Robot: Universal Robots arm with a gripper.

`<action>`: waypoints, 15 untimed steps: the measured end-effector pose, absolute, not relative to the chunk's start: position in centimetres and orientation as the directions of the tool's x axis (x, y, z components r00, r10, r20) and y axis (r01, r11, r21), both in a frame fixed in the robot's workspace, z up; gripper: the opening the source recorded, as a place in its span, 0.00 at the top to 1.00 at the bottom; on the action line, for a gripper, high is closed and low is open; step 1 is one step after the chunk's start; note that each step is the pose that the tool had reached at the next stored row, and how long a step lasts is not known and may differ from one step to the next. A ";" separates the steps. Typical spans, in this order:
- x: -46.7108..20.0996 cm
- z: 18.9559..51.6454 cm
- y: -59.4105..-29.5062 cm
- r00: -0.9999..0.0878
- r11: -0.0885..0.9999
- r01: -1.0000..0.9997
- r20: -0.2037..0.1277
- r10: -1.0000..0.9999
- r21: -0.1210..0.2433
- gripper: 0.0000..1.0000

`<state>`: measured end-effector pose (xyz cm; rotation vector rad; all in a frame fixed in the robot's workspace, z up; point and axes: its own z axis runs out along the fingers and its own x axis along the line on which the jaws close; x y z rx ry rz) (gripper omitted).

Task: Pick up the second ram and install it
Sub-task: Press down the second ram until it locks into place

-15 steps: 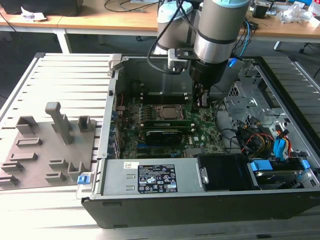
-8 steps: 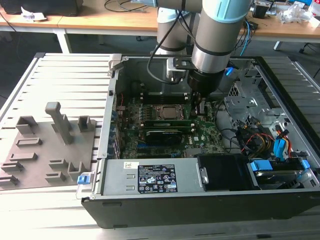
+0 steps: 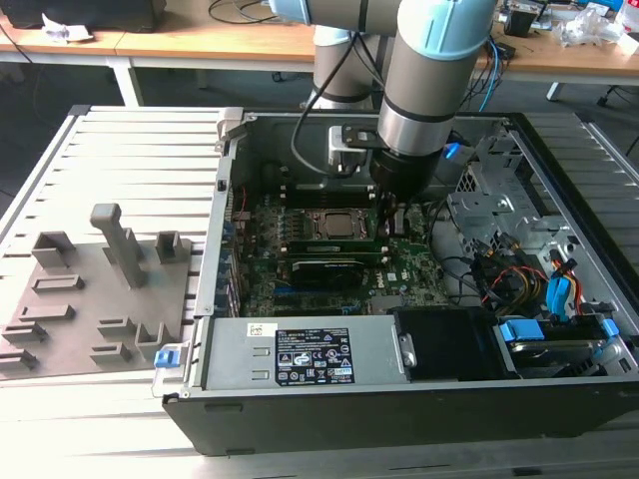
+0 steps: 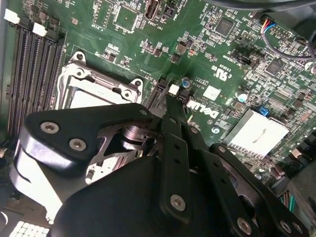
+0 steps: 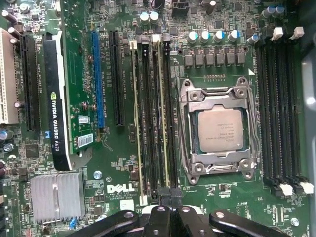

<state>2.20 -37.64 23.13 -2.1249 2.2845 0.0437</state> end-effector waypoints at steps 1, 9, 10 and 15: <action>2.2 23.0 -37.6 -0.072 0.072 -0.997 -0.034 -0.997 0.006 0.89; 1.6 23.4 -37.6 -0.070 0.070 -0.998 -0.037 -0.997 0.001 0.89; 1.0 23.4 -37.6 -0.070 0.070 -0.998 -0.037 -0.997 -0.001 0.89; -2.9 23.4 -37.6 -0.070 0.070 -0.998 -0.037 -0.997 -0.008 0.89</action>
